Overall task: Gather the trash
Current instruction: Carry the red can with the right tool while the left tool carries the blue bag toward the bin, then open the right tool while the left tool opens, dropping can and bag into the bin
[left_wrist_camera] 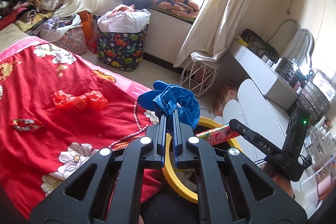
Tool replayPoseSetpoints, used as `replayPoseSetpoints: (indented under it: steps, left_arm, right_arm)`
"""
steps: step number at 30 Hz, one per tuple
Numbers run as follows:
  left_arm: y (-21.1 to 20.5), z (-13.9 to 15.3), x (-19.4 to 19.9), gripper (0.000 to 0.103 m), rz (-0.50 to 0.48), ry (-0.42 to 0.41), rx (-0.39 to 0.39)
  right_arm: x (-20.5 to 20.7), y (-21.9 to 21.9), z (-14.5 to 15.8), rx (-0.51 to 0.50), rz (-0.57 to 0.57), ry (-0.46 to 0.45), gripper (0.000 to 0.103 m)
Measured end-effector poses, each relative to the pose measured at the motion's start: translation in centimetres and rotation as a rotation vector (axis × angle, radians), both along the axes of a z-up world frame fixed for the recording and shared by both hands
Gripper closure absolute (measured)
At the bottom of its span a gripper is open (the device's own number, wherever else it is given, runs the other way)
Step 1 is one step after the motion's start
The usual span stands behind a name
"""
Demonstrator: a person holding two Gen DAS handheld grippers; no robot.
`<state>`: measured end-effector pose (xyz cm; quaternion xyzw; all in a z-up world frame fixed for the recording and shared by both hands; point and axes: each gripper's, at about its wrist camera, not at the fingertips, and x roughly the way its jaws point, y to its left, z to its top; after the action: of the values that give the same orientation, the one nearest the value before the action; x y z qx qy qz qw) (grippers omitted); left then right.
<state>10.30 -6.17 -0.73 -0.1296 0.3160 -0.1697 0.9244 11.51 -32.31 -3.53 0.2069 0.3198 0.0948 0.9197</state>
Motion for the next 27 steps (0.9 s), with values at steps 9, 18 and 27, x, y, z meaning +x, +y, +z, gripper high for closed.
replayPoseSetpoints:
  steps: [9, 18, 27]
  left_arm:
    - [-1.7, -0.3, -0.2, 0.101, -0.04, 0.005, 0.014]
    - [-3.2, -1.0, -0.2, 0.101, -0.08, 0.018, 0.034]
    - [-4.7, -1.9, -0.2, 0.101, -0.117, 0.037, 0.052]
  right_arm:
    - [-0.3, -1.5, -0.3, -0.002, -0.038, -0.006, 0.071]
    - [-0.4, -2.9, -0.8, -0.034, -0.077, -0.003, 0.071]
    - [-0.6, -4.1, -1.6, -0.05, -0.116, 0.014, 0.071]
